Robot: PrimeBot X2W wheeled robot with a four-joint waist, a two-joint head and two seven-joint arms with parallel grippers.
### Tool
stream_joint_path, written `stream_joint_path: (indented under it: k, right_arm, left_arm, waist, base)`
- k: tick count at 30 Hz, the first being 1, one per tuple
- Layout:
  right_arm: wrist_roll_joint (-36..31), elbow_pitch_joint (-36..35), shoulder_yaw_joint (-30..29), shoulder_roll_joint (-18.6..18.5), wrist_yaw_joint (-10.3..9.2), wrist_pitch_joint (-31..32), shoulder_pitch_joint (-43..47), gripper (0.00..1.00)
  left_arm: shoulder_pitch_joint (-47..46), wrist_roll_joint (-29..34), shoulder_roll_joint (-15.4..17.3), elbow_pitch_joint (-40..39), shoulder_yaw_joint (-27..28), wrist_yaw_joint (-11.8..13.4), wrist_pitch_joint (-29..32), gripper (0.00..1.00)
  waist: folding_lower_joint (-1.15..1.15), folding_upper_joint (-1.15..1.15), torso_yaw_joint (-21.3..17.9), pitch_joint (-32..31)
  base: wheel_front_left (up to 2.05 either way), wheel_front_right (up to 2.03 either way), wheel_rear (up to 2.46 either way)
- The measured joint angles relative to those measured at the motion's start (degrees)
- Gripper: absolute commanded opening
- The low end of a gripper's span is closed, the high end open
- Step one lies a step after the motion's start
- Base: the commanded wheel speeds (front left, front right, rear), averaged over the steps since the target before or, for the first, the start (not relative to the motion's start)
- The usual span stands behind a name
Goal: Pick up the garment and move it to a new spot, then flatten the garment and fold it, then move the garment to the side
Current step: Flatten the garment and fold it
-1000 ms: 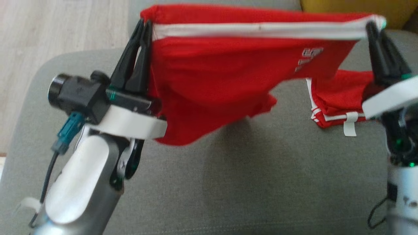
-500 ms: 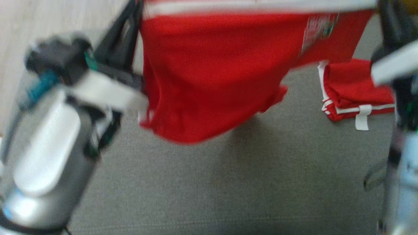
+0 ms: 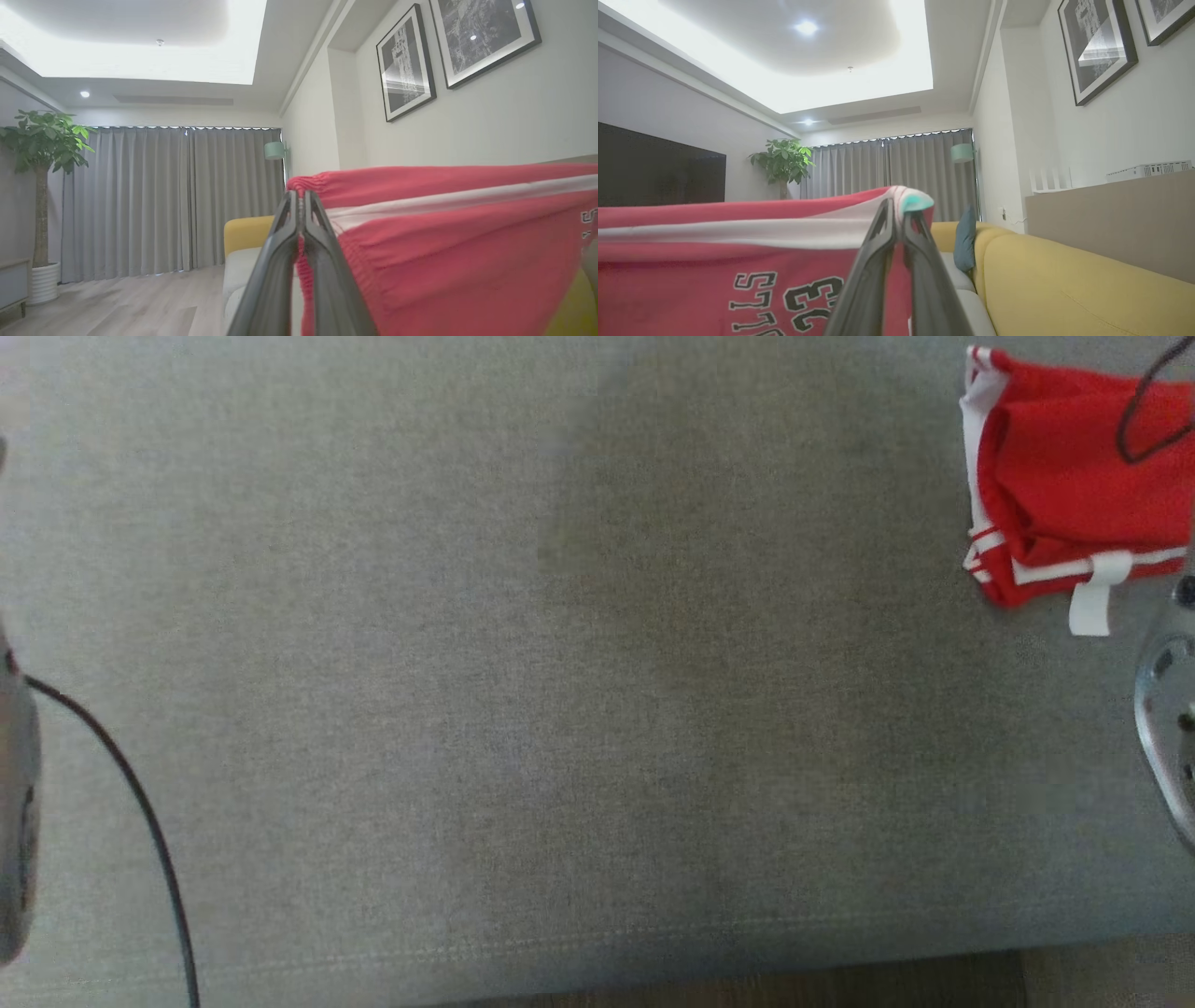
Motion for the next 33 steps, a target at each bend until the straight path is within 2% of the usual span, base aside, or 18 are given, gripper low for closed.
stream_joint_path:
  k: [1, 5, 11, 15, 23, 26, 33]
  right_arm:
    - [-0.18, 4.08, 0.51, 0.26, 0.00, -3.81, -1.72, 0.00]
    - [1.01, 11.73, 3.72, 0.30, 0.00, -6.58, -0.69, 0.00]
    - [4.69, 21.16, 9.99, -0.07, -0.01, -6.98, 8.25, 0.00]
    - [8.32, 24.18, 15.21, -1.27, -0.01, -4.46, 14.32, 0.00]
    - [17.66, 21.81, 25.39, -7.81, -0.01, 4.13, 24.27, 0.00]
    - [20.72, 19.45, 28.35, -10.60, -0.01, 7.46, 27.82, 0.00]
    - [25.77, 13.94, 33.00, -17.63, -0.01, 14.66, 35.04, 0.00]
  left_arm:
    - [-1.32, 0.80, -1.12, 1.79, 0.79, -0.48, -0.15, 0.00]
    - [1.72, 2.26, -3.69, 0.97, 2.93, -2.01, -0.16, 0.00]
    - [16.21, 3.39, -7.69, 1.00, 3.34, -4.05, -0.15, 0.00]
    - [25.22, 3.39, -9.01, 0.74, 3.12, -4.44, -0.14, 0.00]
    - [40.76, 1.81, -8.66, -3.09, -2.75, -4.83, -0.14, 0.00]
    - [45.91, 1.56, -7.45, -4.21, -4.97, -4.83, -0.14, 0.00]
    - [55.02, -0.34, -6.84, -6.41, -10.50, -4.89, -0.13, 0.00]
  waist:
    - [0.00, 0.00, -0.17, 1.55]
    - [0.00, 0.00, 0.11, 4.25]
    - [-0.01, 0.00, 2.27, 5.79]
    - [-0.01, 0.00, 3.46, 4.93]
    - [-0.02, 0.00, 4.52, 0.07]
    - [-0.02, 0.00, 4.66, -2.15]
    - [-0.02, 0.00, 5.03, -6.91]
  base:
    - [0.00, 0.00, 0.00]
    - [0.00, 0.00, 0.00]
    - [0.00, 0.00, 0.00]
    - [0.00, 0.00, 0.00]
    - [0.00, 0.00, 0.00]
    - [0.00, 0.00, 0.00]
    - [0.00, 0.00, 0.00]
